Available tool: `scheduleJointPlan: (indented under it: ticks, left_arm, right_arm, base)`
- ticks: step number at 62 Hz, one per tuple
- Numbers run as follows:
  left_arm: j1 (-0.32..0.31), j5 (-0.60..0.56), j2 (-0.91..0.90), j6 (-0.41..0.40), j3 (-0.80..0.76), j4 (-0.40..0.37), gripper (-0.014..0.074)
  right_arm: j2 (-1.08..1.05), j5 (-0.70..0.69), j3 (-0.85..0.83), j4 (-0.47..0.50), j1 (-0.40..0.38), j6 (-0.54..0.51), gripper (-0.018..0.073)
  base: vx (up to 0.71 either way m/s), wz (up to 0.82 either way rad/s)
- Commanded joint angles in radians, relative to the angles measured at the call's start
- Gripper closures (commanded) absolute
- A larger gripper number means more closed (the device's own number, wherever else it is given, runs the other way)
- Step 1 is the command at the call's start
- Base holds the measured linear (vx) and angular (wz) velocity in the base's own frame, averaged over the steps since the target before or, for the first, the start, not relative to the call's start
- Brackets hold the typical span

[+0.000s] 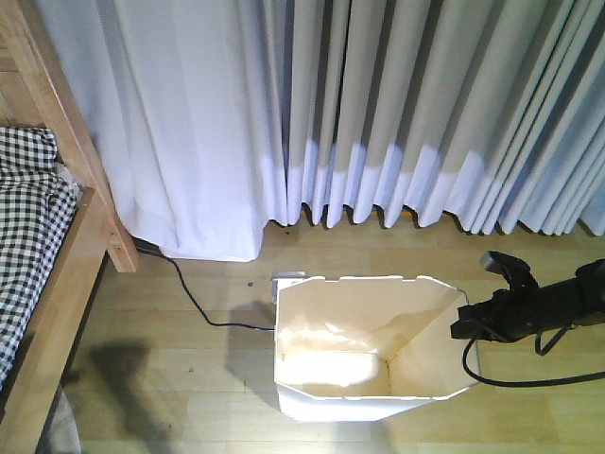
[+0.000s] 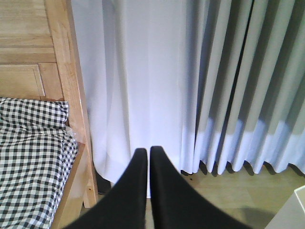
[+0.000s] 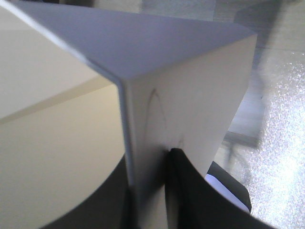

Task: Move trash bin to bedside with robot
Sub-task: 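Carry the held bin with the right gripper to the floor beside the bed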

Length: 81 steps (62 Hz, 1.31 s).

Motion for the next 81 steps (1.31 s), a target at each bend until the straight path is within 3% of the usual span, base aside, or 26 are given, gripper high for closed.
scheduleJointPlan:
  ticks: [1,81]
  left_arm:
    - [-0.006,-0.069,-0.012,-0.004,0.019,-0.002,0.0602]
    - [-0.006,-0.069,-0.012,-0.004,0.019,-0.002,0.0602]
  right_arm:
    - [-0.073,0.236,-0.007,0.041,-0.003,-0.005,0.0564]
    - [-0.073,0.231,-0.007,0.041,-0.003,-0.005,0.0564]
  base:
    - [0.08,0.05]
    - [0.02,0.01]
